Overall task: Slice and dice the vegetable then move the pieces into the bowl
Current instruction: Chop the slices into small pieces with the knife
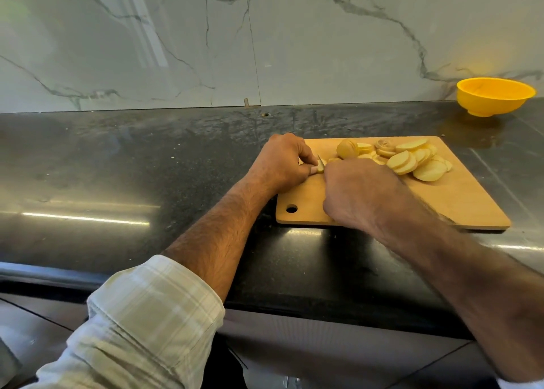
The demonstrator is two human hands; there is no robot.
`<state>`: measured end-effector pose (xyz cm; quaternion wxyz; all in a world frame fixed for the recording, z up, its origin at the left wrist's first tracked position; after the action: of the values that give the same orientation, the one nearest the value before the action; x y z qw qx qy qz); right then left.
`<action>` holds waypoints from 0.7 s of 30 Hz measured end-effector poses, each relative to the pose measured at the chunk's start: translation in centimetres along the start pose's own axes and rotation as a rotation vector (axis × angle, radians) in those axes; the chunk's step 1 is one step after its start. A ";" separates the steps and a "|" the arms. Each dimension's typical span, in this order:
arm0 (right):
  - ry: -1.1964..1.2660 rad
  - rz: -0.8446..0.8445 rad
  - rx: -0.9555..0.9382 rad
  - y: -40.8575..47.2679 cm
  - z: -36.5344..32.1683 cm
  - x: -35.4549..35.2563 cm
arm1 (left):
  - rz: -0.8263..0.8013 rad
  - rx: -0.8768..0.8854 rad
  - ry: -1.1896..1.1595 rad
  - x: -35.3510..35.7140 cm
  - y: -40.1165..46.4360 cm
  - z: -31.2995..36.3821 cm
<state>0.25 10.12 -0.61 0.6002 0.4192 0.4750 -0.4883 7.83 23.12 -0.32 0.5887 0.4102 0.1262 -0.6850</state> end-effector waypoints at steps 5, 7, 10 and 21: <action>0.016 -0.090 -0.004 -2.9 -0.1 -2.7 | -0.001 -0.022 -0.064 -0.4 -0.1 -0.7; 0.053 -0.057 0.027 -3.1 0.5 -2.5 | -0.001 -0.061 -0.104 -0.8 -0.1 -1.7; 0.085 0.045 0.047 -3.1 1.0 -2.5 | -0.001 -0.081 -0.145 -0.9 -0.3 -2.2; 0.031 -0.024 0.047 -1.9 0.1 -1.2 | -0.020 -0.005 -0.124 -0.3 -0.2 -1.1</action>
<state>-1.65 9.89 0.56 0.5768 0.4351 0.4777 -0.4998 8.11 24.12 -0.84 0.5896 0.3641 0.0954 -0.7146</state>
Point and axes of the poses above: each hand's wrist, its own y-axis towards the middle knuckle, its own x-axis out of the palm, z = x × y, the point moved 10 cm from there along y, towards the middle knuckle, and after that the axes turned 14 degrees about -y, right-handed, at the moved point
